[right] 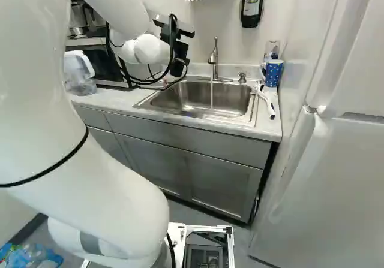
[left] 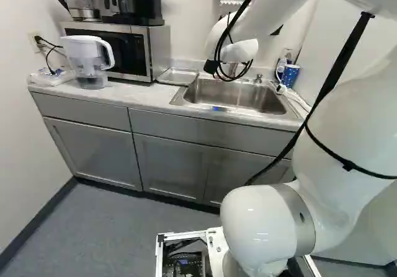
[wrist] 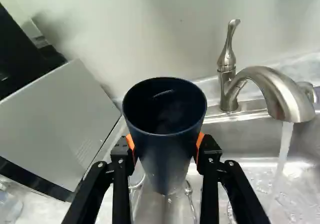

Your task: Rinse the cup and place it in the tray

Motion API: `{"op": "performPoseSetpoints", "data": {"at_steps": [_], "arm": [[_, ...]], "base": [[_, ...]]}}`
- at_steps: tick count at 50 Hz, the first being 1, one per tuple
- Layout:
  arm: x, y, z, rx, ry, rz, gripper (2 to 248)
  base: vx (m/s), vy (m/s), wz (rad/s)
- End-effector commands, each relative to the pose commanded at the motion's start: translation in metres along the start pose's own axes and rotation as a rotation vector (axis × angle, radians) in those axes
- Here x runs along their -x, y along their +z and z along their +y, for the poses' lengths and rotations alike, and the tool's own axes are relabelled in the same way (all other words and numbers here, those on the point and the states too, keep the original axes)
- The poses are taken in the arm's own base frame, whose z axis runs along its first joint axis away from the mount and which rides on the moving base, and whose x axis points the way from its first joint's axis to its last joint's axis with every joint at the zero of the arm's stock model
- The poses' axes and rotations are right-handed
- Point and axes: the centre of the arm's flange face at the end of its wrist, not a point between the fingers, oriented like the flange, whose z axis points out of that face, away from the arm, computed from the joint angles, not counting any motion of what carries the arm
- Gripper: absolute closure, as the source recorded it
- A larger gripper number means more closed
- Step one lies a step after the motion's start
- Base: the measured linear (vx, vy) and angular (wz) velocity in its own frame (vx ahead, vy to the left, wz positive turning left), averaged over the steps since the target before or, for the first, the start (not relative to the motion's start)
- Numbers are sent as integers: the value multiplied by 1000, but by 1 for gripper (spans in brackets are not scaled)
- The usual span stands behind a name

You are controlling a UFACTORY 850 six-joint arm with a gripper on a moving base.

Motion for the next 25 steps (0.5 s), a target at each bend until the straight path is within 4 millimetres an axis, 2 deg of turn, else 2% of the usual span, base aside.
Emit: {"op": "performPoseSetpoints", "data": {"at_steps": [25], "arm": [[0, 0, 0, 0, 263, 0, 125]], "base": [[0, 0, 0]]}}
